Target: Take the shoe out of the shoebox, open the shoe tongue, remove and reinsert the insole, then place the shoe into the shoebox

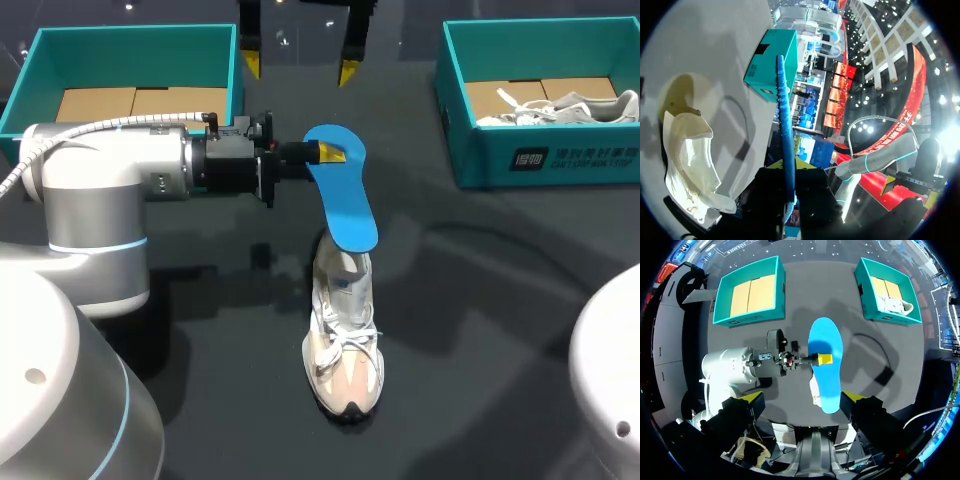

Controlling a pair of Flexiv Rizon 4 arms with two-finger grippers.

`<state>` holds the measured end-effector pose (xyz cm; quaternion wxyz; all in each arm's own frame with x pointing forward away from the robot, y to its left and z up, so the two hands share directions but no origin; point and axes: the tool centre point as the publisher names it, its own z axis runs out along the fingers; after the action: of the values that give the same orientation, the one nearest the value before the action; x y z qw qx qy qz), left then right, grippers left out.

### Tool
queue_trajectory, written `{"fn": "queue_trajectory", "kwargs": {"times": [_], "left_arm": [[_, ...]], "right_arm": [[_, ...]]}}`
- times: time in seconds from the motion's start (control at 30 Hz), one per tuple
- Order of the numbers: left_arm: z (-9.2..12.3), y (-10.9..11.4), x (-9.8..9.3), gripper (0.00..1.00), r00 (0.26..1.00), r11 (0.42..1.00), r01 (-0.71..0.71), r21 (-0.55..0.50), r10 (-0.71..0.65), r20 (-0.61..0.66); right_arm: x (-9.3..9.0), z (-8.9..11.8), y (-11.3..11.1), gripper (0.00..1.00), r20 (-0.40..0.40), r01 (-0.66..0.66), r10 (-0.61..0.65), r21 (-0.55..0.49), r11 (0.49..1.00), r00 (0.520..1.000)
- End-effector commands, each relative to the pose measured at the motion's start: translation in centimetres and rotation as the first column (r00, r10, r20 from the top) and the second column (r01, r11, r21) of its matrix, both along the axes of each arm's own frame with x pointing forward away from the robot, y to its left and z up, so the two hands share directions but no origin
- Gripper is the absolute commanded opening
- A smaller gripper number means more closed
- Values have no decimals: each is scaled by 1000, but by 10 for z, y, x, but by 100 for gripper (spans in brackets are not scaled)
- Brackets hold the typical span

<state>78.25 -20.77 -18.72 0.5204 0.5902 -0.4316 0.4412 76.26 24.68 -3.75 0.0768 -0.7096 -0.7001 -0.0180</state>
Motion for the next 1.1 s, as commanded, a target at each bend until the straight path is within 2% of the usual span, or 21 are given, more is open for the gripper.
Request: {"fn": "queue_trajectory", "kwargs": {"times": [0.03,0.2,0.47,0.7,0.87,1.03,1.1], "left_arm": [[0,0,0,0,1000,1000,1,1,-1,0],[0,0,0,0,1000,1000,1,1,-1,0],[0,0,0,0,1000,1000,1,1,-1,0],[0,0,0,0,1000,1000,1,1,-1,0],[0,0,0,0,1000,1000,1,1,-1,0],[0,0,0,0,1000,1000,1,1,-1,0],[0,0,0,0,1000,1000,1,1,-1,0]], "right_arm": [[0,-5,-17,100,-4,9,-9,124,992,1000],[4,-5,-27,100,-4,26,-26,244,969,1000],[9,-10,-43,100,7,58,-70,460,886,998],[12,-15,-55,100,15,67,-95,606,792,995],[13,-24,-62,100,16,63,-105,704,707,994],[13,-33,-66,100,24,51,-107,764,644,994],[13,-37,-69,100,24,50,-114,797,603,993]]}}
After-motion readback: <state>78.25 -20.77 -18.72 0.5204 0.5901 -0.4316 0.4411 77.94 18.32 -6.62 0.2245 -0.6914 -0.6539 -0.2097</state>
